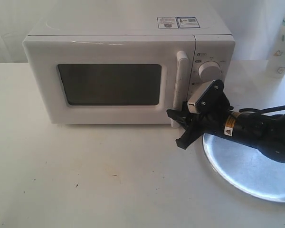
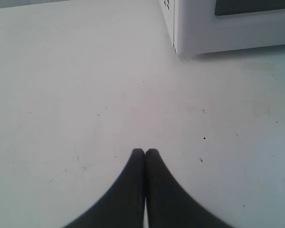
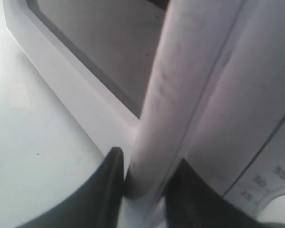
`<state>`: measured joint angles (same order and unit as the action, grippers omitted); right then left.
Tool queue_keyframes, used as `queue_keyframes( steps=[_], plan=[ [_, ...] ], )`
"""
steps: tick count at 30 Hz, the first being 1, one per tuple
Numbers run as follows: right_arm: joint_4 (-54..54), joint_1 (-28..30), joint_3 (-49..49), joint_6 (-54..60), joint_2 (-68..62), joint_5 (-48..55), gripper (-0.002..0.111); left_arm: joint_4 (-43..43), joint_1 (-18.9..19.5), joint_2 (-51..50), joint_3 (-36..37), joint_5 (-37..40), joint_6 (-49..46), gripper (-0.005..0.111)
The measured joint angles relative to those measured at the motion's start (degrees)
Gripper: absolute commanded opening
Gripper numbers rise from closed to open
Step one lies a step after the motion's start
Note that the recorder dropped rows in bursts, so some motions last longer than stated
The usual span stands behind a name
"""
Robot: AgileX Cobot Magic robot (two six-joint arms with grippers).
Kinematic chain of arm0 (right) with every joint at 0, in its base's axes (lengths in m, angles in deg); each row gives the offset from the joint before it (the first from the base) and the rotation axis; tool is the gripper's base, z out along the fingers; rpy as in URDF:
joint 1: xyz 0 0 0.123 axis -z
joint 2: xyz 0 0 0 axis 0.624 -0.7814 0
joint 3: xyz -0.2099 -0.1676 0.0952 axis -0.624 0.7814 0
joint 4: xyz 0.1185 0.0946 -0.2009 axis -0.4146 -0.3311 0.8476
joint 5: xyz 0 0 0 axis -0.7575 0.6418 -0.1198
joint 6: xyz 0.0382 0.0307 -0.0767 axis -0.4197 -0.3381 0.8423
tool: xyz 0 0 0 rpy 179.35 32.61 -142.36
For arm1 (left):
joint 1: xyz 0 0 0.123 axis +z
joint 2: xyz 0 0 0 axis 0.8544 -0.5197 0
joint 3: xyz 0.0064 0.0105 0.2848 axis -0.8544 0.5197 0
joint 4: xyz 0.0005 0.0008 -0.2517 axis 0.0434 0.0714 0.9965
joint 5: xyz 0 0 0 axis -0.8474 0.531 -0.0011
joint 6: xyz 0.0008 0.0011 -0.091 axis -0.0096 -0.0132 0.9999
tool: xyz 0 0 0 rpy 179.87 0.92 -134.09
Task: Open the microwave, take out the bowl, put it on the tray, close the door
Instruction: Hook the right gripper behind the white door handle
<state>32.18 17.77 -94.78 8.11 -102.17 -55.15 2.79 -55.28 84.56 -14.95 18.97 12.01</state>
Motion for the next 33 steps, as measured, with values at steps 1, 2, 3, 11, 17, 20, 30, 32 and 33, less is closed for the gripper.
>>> queue_keyframes(
  steps=[1, 2, 3, 11, 17, 20, 30, 32, 33],
  plan=[
    [0.1, 0.0, 0.0, 0.0, 0.0, 0.0, 0.000, 0.0, 0.0, 0.0, 0.0, 0.0, 0.0, 0.000],
    [0.1, 0.0, 0.0, 0.0, 0.0, -0.1, 0.000, 0.0, 0.0, 0.0, 0.0, 0.0, 0.0, 0.000],
    [0.1, 0.0, 0.0, 0.0, 0.0, -0.1, 0.000, 0.0, 0.0, 0.0, 0.0, 0.0, 0.0, 0.000],
    [3.4, 0.3, -0.4, 0.2, -0.1, -0.6, 0.000, 0.0, 0.0, 0.0, 0.0, 0.0, 0.0, 0.000],
    [4.9, 1.1, -0.5, 0.7, -1.1, -4.2, 0.000, 0.0, 0.0, 0.0, 0.0, 0.0, 0.0, 0.000],
    [5.0, 1.2, -0.5, 0.9, -1.3, -4.7, 0.000, 0.0, 0.0, 0.0, 0.0, 0.0, 0.0, 0.000],
    [5.9, 1.4, -0.4, -0.1, -1.2, -4.7, 0.000, 0.0, 0.0, 0.0, 0.0, 0.0, 0.0, 0.000],
    [6.1, 1.4, -0.5, -0.2, -1.1, -4.6, 0.000, 0.0, 0.0, 0.0, 0.0, 0.0, 0.0, 0.000],
    [6.1, 1.4, -0.5, -0.3, -1.1, -4.6, 0.000, 0.0, 0.0, 0.0, 0.0, 0.0, 0.0, 0.000]
  ],
)
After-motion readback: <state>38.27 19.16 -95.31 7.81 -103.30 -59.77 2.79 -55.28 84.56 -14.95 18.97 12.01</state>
